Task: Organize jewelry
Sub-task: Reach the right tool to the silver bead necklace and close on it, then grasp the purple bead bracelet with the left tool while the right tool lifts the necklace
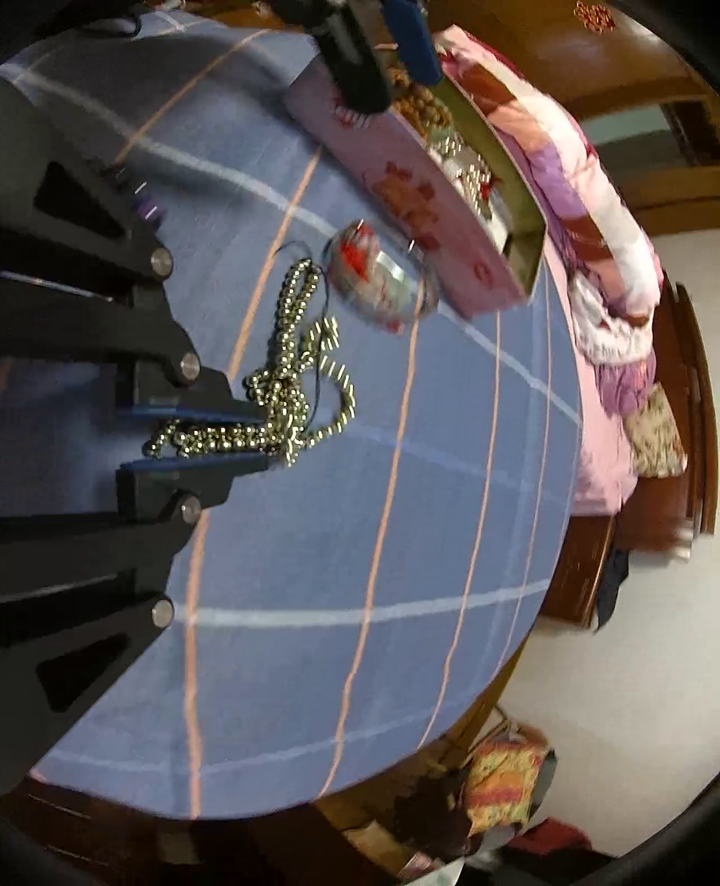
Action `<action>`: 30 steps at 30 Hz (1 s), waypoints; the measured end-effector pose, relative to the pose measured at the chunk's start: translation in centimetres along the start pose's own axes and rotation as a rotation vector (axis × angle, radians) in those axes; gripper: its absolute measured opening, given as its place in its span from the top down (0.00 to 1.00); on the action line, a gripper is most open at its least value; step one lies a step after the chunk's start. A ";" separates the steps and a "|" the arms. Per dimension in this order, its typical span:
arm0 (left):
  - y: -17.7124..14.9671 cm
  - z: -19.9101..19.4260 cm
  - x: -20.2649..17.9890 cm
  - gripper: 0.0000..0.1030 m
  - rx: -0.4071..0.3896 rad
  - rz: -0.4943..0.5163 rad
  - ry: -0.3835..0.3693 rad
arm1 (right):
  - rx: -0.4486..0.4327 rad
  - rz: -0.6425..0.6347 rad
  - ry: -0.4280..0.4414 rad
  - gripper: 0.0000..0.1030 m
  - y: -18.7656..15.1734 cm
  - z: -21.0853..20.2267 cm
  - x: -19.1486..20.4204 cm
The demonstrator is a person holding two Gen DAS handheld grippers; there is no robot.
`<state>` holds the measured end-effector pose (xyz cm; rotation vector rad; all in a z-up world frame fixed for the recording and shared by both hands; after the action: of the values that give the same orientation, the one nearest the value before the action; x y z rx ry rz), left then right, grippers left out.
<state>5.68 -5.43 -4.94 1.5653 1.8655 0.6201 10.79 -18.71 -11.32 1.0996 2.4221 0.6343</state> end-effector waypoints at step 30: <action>-5.9 1.9 -6.1 0.33 0.184 0.150 -0.149 | -0.009 0.099 -0.043 0.66 -6.0 -4.5 -1.2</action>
<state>3.60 -12.56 -9.42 1.8309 1.7460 0.3926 5.58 -24.20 -10.78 1.2230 2.3382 0.6456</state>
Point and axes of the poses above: each gripper's, at about its wrist camera, not at the fingertips, and z roughly the way its jaws point, x to its left, y to its top, the point moved 1 cm from there along z, roughly the way its jaws point, and after that the axes turned 15 degrees about -z, right-handed, at the moved point
